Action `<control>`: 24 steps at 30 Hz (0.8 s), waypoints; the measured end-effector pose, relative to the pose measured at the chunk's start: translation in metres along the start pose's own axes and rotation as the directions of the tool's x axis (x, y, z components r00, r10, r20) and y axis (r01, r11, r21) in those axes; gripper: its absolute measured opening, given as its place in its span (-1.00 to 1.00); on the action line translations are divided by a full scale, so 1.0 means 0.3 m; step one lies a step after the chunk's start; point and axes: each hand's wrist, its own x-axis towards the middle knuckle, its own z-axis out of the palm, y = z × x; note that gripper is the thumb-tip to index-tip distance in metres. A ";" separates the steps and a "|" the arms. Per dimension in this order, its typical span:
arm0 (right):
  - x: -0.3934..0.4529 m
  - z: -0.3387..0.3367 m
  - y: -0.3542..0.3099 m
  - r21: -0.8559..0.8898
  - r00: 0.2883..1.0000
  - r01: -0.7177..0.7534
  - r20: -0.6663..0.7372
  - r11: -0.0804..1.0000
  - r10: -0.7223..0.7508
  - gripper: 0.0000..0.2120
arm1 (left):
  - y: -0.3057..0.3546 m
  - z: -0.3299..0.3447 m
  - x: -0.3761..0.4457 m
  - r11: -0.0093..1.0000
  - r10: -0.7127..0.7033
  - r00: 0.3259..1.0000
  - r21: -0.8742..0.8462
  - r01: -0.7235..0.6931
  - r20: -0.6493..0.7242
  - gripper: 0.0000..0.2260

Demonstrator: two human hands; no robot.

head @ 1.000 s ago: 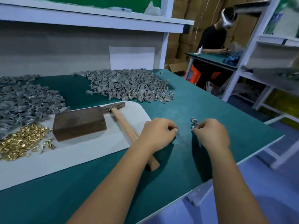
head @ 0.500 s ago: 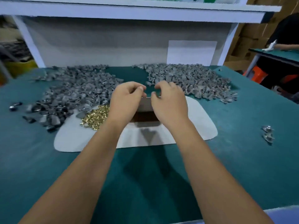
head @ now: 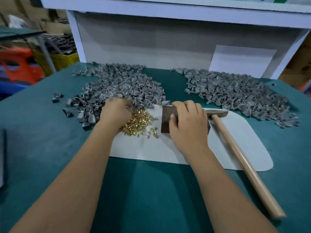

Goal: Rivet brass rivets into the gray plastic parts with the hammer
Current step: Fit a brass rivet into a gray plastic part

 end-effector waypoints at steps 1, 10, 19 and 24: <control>0.000 -0.002 -0.006 0.000 1.000 0.010 -0.003 1.000 -0.010 -0.73 | -0.004 0.011 -0.006 1.000 0.003 0.999 -0.013 -0.004 -0.033 -0.67; -0.033 0.030 -0.131 -0.037 0.948 0.269 0.189 0.963 -0.257 -0.83 | -0.035 0.003 -0.030 0.940 -0.078 0.974 -0.340 0.001 -0.212 -0.77; -0.036 0.056 -0.152 -0.066 0.882 0.331 0.376 0.941 -0.284 -0.85 | -0.010 -0.019 -0.052 0.855 -0.068 0.973 -0.515 -0.057 -0.219 -0.74; -0.036 0.060 -0.159 -0.068 0.889 0.316 0.370 0.946 -0.270 -0.86 | -0.005 -0.009 -0.056 0.863 -0.017 0.979 -0.497 -0.089 -0.205 -0.72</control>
